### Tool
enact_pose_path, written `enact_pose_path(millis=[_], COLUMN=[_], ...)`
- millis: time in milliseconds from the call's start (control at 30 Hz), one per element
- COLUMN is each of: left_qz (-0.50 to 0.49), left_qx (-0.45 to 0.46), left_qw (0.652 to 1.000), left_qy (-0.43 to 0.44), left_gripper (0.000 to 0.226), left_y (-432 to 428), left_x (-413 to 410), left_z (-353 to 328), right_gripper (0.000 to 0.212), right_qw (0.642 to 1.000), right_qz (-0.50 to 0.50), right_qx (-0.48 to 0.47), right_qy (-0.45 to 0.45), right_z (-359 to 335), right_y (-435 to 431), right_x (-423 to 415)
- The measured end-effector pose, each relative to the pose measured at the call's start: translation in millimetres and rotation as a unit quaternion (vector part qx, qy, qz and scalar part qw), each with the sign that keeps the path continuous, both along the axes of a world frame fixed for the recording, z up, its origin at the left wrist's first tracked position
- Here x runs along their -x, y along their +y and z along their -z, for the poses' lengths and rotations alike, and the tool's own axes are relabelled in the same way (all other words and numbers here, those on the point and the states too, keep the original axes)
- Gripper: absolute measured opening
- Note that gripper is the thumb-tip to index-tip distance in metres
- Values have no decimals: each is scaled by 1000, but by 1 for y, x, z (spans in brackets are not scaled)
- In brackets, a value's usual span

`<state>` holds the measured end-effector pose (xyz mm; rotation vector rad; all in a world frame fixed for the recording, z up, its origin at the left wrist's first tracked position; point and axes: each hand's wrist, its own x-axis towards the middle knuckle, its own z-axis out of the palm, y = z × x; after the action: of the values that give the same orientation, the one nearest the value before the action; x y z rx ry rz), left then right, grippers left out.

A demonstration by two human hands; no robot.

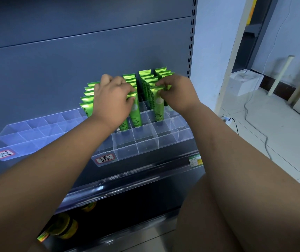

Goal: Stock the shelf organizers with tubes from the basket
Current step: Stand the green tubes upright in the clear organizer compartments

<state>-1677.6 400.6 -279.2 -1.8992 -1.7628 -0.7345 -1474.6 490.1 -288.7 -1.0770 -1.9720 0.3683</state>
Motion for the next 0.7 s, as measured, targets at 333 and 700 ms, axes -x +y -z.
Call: enact_pose_path(millis=[333,700], left_qz=[39,22], left_qx=[21,20], left_qw=[993,996], left_qy=[-110,-85], left_gripper=[8,8], left_y=[9,7], left_x=[-6,-2], left_z=[-6,-8], right_gripper=[27,27], right_qw=[1000,998], right_qz=[10,13], right_qx=[-11,-48], right_qy=[-11,-33], right_z=[-2,1], right_y=[-1,0], right_x=[1,4])
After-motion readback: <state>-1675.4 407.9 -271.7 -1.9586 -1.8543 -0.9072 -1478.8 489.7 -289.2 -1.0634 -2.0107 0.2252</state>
